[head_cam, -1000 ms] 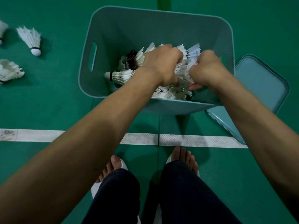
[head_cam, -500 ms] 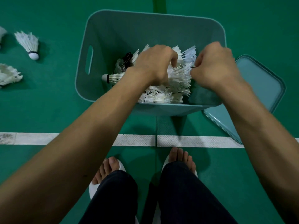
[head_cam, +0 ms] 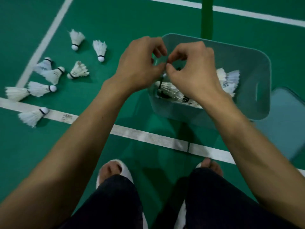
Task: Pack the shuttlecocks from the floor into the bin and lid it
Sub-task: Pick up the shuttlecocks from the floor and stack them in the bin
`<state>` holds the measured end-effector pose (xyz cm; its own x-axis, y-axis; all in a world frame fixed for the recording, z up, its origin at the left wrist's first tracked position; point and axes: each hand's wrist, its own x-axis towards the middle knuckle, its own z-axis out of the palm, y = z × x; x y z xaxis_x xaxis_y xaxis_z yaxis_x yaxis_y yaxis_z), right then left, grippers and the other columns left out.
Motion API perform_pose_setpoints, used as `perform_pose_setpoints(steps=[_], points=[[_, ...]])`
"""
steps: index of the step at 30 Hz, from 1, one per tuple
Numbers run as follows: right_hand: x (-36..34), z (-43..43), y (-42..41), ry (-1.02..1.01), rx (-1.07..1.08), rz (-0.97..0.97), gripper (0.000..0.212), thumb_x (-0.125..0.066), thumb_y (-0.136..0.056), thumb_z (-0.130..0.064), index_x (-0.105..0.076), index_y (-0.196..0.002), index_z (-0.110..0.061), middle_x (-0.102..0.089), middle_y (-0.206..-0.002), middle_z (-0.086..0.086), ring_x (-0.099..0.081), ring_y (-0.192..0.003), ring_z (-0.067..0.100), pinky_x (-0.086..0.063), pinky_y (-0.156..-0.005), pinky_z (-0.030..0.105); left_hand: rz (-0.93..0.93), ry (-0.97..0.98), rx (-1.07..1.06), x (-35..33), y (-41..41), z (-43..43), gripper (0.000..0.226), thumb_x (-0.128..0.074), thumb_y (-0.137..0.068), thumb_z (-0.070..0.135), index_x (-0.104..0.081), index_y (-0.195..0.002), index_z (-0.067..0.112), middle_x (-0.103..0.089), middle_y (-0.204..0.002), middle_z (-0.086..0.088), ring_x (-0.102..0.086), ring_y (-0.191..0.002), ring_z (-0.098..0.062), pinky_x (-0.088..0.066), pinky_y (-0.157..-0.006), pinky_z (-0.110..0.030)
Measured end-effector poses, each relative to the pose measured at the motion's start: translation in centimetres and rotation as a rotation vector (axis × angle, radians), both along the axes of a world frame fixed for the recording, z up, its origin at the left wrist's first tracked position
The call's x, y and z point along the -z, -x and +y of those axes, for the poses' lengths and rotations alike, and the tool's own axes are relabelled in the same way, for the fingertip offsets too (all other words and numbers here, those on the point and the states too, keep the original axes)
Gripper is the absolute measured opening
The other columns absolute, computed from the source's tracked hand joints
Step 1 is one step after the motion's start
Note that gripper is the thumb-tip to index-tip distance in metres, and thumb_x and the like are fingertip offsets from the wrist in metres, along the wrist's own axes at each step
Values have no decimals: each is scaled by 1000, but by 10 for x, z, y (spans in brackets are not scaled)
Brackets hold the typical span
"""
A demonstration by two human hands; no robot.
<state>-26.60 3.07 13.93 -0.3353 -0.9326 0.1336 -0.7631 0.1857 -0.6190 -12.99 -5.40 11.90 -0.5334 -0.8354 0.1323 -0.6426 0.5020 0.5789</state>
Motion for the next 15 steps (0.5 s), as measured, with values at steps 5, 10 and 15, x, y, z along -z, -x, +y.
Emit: perform_pose_setpoints(steps=[5,10,15], points=[[17,-46,-73,13,-213,-11,29,-62,-77,-33,-76,-98,-20,-77,-102,-1,-69,-103,23,-51,-95,39,108,-89,-241,44,-76,-17,34,-55,-72,39,-71,-99,24,-70,-98,6,-67,-86,-15,-57,-79,-41],[60,-102,-154,-130,-342,-41,30,-61,-81,-31,-73,-103,-14,-75,-105,6,-67,-103,28,-52,-91,40,-149,-227,-520,101,-173,-25,48,-60,-68,37,-65,-113,23,-63,-117,-7,-57,-111,-31,-49,-94,-46],[116,-164,-216,-368,-329,-64,32,-66,-86,-22,-66,-114,-8,-68,-116,15,-61,-111,36,-50,-91,39,-525,-445,-572,136,-260,-23,80,-74,-65,29,-47,-139,22,-45,-134,-12,-38,-128,-37,-35,-105,-49]])
